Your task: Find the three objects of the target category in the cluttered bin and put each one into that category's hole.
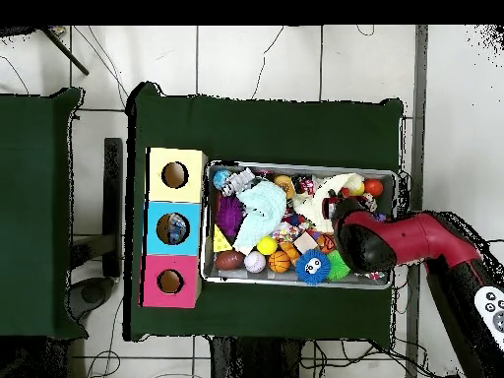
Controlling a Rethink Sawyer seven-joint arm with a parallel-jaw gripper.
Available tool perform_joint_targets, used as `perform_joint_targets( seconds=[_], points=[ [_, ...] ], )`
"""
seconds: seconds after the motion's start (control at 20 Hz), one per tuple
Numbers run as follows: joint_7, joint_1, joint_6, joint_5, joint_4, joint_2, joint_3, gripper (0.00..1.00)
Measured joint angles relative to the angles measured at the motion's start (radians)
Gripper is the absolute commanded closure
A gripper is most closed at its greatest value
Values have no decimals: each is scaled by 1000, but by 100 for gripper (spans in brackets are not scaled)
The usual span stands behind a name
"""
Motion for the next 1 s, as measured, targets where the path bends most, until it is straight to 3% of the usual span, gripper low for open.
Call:
perform_joint_targets(
  seconds=[0.55, 1.0],
  points=[
    [0, 6, 0, 7, 15, -26, -2, 100],
    [0, 4, 0, 99, 118, -150, -2, 100]
  ],
)
